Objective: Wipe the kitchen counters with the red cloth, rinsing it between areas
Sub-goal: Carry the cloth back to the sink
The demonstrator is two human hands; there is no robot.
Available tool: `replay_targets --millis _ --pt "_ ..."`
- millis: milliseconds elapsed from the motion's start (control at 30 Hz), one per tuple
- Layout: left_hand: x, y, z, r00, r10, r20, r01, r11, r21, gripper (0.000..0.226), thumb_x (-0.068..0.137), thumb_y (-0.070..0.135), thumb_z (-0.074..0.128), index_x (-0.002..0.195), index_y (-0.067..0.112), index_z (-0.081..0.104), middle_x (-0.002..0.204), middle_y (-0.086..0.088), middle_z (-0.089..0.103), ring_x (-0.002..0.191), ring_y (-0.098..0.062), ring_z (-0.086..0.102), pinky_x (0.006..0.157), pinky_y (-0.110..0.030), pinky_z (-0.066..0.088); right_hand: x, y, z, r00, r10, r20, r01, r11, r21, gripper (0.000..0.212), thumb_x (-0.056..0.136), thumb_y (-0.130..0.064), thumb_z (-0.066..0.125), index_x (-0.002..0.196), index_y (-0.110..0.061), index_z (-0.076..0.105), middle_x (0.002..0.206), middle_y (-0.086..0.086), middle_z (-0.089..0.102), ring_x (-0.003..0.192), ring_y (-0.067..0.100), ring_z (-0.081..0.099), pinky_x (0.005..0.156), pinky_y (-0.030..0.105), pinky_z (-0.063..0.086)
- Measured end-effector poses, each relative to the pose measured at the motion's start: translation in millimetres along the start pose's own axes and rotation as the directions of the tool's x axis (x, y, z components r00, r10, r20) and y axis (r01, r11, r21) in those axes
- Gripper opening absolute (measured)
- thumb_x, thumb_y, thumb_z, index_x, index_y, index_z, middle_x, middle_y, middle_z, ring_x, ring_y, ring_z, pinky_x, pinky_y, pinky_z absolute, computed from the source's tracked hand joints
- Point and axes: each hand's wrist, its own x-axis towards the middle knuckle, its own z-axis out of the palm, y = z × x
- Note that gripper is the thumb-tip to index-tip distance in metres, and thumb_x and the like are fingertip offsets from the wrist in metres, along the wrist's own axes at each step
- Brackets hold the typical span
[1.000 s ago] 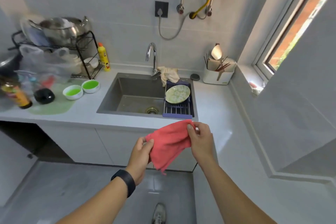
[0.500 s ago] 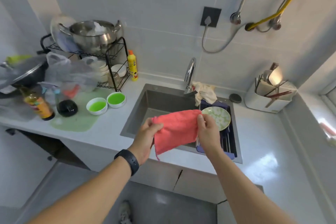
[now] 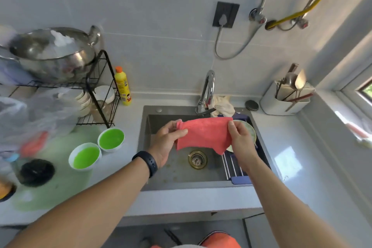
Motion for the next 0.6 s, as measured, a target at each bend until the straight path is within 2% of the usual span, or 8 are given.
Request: replay_targets --millis 67,133,233,300,367,500,600 --pt "13 6 0 0.999 0.007 0.048 -0.009 1.0 0.025 0.016 0.077 0.026 0.076 0.084 0.019 0.064 0.093 0.0 0.071 0.086 -0.011 0.064 0.083 -0.025 0.05 9 -4 1 1.0 -0.006 -0.021 0.006 1.0 -0.026 0.029 0.106 -0.046 0.052 0.103 -0.023 0.068 0.091 -0.005 0.066 0.086 0.017 0.06 0.078 0.043 0.054" --pt "27 8 -2 0.998 0.024 0.05 -0.027 0.998 0.054 0.016 0.087 0.026 0.074 0.086 0.019 0.059 0.086 0.002 0.066 0.082 -0.011 0.062 0.079 -0.026 0.048 21 -11 6 0.999 0.024 -0.026 -0.025 0.998 -0.051 0.03 0.105 -0.047 0.052 0.102 -0.021 0.068 0.088 -0.003 0.063 0.08 0.015 0.057 0.072 0.036 0.049" --pt "44 4 -2 1.0 0.006 -0.017 -0.007 1.0 -0.009 0.012 0.096 0.022 0.071 0.105 0.018 0.063 0.102 -0.002 0.071 0.098 -0.02 0.066 0.089 -0.039 0.054 41 -19 15 0.998 0.064 0.007 -0.064 0.997 -0.048 0.03 0.104 -0.047 0.055 0.098 -0.021 0.069 0.088 0.0 0.065 0.077 0.015 0.056 0.068 0.032 0.045" --pt "48 2 1 1.0 -0.021 -0.021 0.02 0.998 -0.068 0.023 0.097 0.016 0.07 0.118 0.019 0.062 0.112 -0.007 0.072 0.105 -0.025 0.068 0.095 -0.046 0.056 51 -22 19 0.997 0.072 0.006 -0.072 0.997 -0.018 0.028 0.102 -0.048 0.059 0.095 -0.023 0.07 0.089 0.003 0.069 0.08 0.018 0.06 0.073 0.037 0.048" --pt "51 2 2 0.999 -0.033 -0.025 0.032 0.998 -0.048 0.036 0.096 0.011 0.07 0.127 0.026 0.06 0.118 -0.009 0.072 0.107 -0.026 0.07 0.093 -0.046 0.059 59 -24 21 0.997 0.079 0.009 -0.079 0.997 -0.001 0.028 0.101 -0.048 0.06 0.096 -0.022 0.07 0.093 0.006 0.071 0.081 0.019 0.062 0.074 0.039 0.05" --pt "55 2 13 0.999 -0.045 0.009 0.045 0.998 0.054 0.062 0.094 0.013 0.072 0.145 0.039 0.049 0.122 -0.003 0.072 0.11 -0.023 0.07 0.082 -0.035 0.062 76 -24 23 0.997 0.069 0.023 -0.069 0.998 0.013 0.022 0.099 -0.041 0.065 0.098 -0.02 0.071 0.089 0.0 0.071 0.079 0.017 0.062 0.07 0.033 0.05" --pt "59 -2 18 0.998 -0.055 0.01 0.054 0.994 0.091 0.071 0.094 0.015 0.072 0.153 0.041 0.043 0.124 0.001 0.072 0.111 -0.021 0.071 0.09 -0.036 0.061 83 -19 35 0.996 0.065 0.062 -0.065 0.998 -0.008 0.014 0.095 -0.033 0.072 0.099 -0.02 0.071 0.093 0.004 0.074 0.084 0.02 0.067 0.073 0.036 0.054"
